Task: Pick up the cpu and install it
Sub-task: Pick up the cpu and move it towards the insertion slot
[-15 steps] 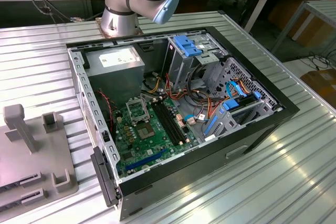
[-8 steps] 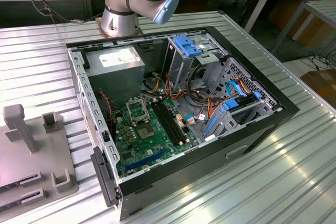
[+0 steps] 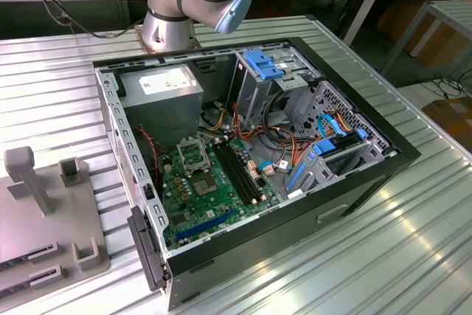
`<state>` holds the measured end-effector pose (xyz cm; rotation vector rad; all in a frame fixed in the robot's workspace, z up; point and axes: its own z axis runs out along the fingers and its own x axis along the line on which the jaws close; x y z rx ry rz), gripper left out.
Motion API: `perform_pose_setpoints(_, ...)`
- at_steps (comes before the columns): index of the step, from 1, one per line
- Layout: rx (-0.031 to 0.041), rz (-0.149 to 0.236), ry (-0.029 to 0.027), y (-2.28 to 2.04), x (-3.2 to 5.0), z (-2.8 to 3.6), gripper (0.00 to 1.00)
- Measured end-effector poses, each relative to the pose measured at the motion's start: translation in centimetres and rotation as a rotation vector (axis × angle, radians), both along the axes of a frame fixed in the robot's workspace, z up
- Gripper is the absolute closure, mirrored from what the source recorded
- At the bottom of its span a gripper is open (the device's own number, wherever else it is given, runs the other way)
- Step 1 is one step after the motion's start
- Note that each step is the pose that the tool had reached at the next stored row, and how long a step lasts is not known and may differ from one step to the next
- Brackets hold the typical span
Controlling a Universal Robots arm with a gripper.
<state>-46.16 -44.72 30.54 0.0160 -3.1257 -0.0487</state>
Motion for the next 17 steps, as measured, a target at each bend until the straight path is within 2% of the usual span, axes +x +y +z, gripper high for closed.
perform_pose_setpoints(4,-0.0017,0.001,0.0,0.0,0.0,-0.86,0.47)
perform_pose_setpoints(11,-0.0017,0.009,0.0,-0.02,-0.02,-1.76,0.47)
perform_pose_setpoints(15,-0.0017,0.037,-0.0001,-0.04,-0.02,-2.27,0.47)
perform_pose_setpoints(17,-0.0017,0.037,0.0,-0.05,-0.02,-2.45,0.47)
